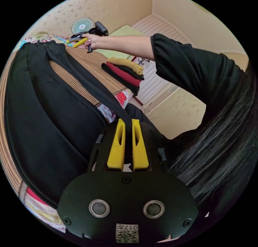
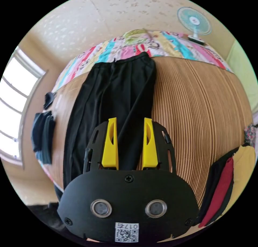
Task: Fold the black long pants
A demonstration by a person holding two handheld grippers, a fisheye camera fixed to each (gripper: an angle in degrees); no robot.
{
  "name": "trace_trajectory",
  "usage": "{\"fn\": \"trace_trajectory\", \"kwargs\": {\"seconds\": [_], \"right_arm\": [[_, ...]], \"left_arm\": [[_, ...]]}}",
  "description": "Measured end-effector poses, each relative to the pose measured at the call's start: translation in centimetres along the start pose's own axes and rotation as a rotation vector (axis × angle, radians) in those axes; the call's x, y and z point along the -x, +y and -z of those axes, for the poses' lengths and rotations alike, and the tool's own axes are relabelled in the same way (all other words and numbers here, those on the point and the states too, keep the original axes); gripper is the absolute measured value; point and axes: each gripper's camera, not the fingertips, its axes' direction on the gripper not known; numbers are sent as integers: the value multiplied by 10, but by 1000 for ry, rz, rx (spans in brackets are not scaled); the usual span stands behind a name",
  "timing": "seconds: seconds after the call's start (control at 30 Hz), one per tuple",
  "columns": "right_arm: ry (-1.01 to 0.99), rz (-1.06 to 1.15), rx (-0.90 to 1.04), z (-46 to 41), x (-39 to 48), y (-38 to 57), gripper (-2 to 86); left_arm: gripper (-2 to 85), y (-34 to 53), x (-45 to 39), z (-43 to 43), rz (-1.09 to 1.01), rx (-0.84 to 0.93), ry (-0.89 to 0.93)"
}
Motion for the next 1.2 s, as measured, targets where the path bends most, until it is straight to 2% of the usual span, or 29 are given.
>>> {"fn": "trace_trajectory", "kwargs": {"seconds": [0.07,0.17,0.23,0.33,0.4,0.5,0.57,0.7,0.73,0.8,0.87,0.97,1.03,1.13,1.2], "right_arm": [[88,-1,23,-33,23,-6,123],[302,-20,29,-72,61,-5,63],[471,66,-109,-71,110,3,35],[558,251,-270,-59,188,12,26],[497,321,-351,-44,232,12,24],[299,390,-404,-27,292,7,24],[155,433,-364,-30,320,-1,27],[-202,448,-47,-80,338,-22,35],[-278,458,-26,-86,333,-15,36],[-285,436,-44,-86,323,2,39],[-255,460,-39,-83,311,26,53],[-116,555,-10,-75,285,83,77],[-57,550,-23,-61,248,138,85],[-189,398,-16,-46,183,204,99],[-301,290,-11,-42,148,242,112]], "left_arm": [[43,0,-1,0,0,3,6],[43,0,-1,1,4,4,17],[42,-1,-3,3,-5,18,35],[42,-4,-12,17,-65,50,40],[41,-4,-19,34,-108,65,14],[41,2,-24,66,-162,93,-21],[41,10,-19,83,-164,104,-39],[60,37,18,99,-49,218,61],[74,45,34,101,7,242,74],[78,57,54,108,89,238,81],[79,64,64,125,119,180,78],[80,69,72,164,140,-14,43],[90,75,78,194,187,-235,-13],[119,82,85,212,272,-425,-113],[131,74,86,207,279,-405,-155]]}}
